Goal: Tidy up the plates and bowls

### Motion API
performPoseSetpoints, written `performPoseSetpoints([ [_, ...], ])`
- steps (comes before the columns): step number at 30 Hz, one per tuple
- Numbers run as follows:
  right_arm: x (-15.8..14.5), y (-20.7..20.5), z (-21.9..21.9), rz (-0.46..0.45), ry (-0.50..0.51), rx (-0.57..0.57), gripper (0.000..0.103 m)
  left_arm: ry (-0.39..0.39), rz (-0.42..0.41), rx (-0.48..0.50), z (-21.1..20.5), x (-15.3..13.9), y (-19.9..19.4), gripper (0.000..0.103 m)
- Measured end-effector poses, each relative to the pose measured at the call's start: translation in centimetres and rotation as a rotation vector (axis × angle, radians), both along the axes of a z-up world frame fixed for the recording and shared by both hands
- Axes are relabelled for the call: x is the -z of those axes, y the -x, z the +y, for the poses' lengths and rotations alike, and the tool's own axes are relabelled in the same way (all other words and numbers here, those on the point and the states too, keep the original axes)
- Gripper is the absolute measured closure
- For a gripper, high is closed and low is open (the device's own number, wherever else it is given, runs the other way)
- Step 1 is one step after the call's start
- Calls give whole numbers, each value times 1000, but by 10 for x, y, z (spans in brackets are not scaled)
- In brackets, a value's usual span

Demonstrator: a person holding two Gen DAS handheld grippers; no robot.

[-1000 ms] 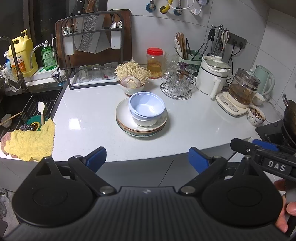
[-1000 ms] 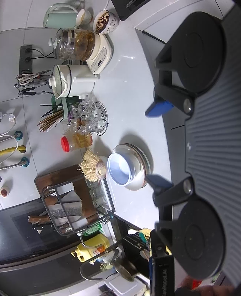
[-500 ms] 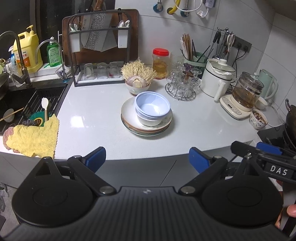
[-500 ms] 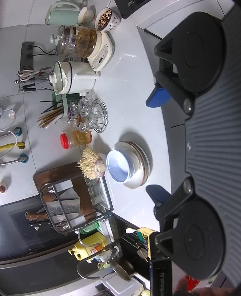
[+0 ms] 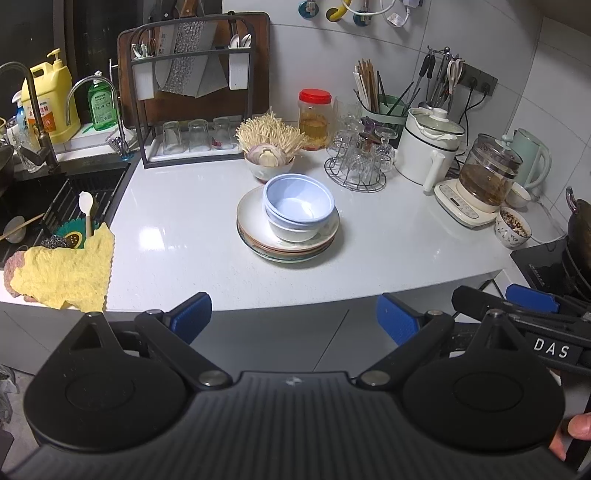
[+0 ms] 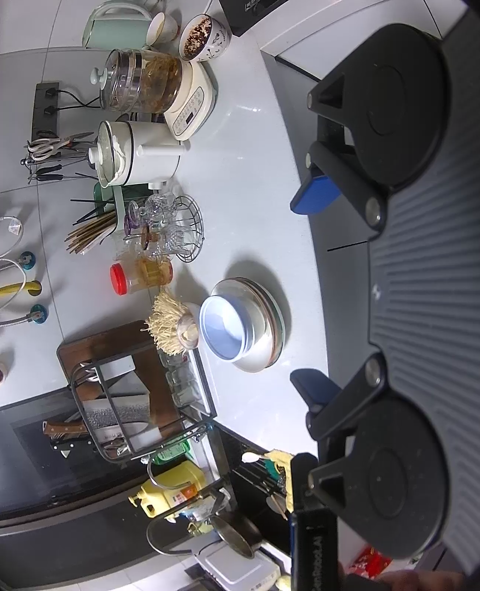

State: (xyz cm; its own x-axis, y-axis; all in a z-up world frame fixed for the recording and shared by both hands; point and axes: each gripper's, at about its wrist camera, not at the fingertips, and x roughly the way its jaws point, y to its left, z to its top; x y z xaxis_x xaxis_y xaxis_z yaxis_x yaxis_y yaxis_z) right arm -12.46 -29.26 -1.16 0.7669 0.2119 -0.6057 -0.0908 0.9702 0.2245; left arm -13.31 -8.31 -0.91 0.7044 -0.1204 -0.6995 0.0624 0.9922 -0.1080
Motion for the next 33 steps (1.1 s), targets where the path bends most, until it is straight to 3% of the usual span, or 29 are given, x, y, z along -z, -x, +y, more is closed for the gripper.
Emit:
performPoseSetpoints([
  [33, 0, 8, -4, 8, 11, 33, 11, 5, 19, 17, -12, 4, 2, 4],
])
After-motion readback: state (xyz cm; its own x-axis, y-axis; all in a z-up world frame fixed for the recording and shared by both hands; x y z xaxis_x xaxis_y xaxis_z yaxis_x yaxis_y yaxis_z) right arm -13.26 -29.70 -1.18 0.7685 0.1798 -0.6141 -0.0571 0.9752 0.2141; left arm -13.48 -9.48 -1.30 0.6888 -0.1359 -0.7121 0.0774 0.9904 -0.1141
